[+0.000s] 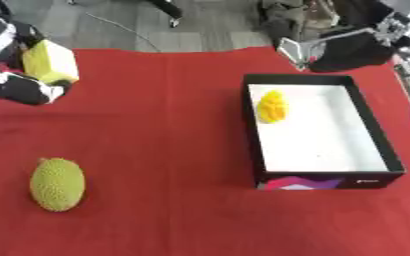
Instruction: Pick up the objects with one hand, pass them to the other hand, and then place them into the box on the other side of the table.
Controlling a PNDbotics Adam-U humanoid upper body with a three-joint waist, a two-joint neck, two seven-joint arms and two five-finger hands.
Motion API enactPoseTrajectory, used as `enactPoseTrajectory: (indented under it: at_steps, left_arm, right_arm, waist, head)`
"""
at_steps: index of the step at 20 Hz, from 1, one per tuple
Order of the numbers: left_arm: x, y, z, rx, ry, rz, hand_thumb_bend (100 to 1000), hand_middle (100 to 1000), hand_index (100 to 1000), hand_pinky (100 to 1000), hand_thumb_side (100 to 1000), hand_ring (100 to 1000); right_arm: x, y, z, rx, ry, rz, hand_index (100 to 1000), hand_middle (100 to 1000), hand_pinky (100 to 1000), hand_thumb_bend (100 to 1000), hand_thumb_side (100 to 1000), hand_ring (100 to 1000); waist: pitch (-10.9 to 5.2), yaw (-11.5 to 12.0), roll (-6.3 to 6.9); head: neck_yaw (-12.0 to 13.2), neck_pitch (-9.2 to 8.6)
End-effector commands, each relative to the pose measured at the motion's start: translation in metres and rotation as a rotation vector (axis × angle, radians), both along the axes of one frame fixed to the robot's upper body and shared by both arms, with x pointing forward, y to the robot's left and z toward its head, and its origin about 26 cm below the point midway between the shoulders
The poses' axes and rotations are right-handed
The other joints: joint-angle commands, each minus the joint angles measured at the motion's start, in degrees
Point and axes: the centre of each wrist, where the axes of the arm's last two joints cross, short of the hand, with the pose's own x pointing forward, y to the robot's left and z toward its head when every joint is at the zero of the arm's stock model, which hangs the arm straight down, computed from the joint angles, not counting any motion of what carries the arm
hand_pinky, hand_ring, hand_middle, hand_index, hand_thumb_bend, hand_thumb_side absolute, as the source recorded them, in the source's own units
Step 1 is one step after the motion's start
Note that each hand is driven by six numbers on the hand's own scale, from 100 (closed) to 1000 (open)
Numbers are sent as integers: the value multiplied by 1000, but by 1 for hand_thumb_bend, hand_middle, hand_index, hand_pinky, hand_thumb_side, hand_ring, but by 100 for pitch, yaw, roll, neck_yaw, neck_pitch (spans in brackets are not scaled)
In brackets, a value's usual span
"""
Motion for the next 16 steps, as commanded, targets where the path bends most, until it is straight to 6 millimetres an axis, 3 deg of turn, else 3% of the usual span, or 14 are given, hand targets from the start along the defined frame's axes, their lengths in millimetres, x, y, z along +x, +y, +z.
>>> enactPoseTrajectory:
  at_steps: [1, 5, 10, 16]
  left_arm:
    - [-12, -4, 4, -117, -127, -53, 100, 234, 548, 517, 215, 419]
    - [-12, -2, -12, -385, -45, -162, 100, 197, 546, 477, 315, 392]
    - [-11, 5, -14, -702, 95, -298, 100, 191, 548, 472, 339, 390]
    - [-19, 0, -8, -880, 221, -426, 100, 190, 549, 473, 359, 392]
  right_arm:
    - [-7, 17, 5, -71, -42, 42, 1000, 902, 1000, 100, 100, 1000]
    - [-9, 34, 3, -135, -131, 109, 967, 902, 987, 100, 100, 1000]
    - [-10, 44, -6, -162, -355, 177, 912, 884, 933, 331, 100, 1000]
    - [-12, 52, -9, -81, -482, 211, 912, 879, 931, 299, 100, 1000]
  waist:
    - [-153, -16, 23]
    - [-119, -6, 20]
    - [-84, 13, 20]
    - [-59, 50, 24]
  head:
    - [-70, 28]
    - [-138, 37]
    - [-123, 44]
    - [-155, 27]
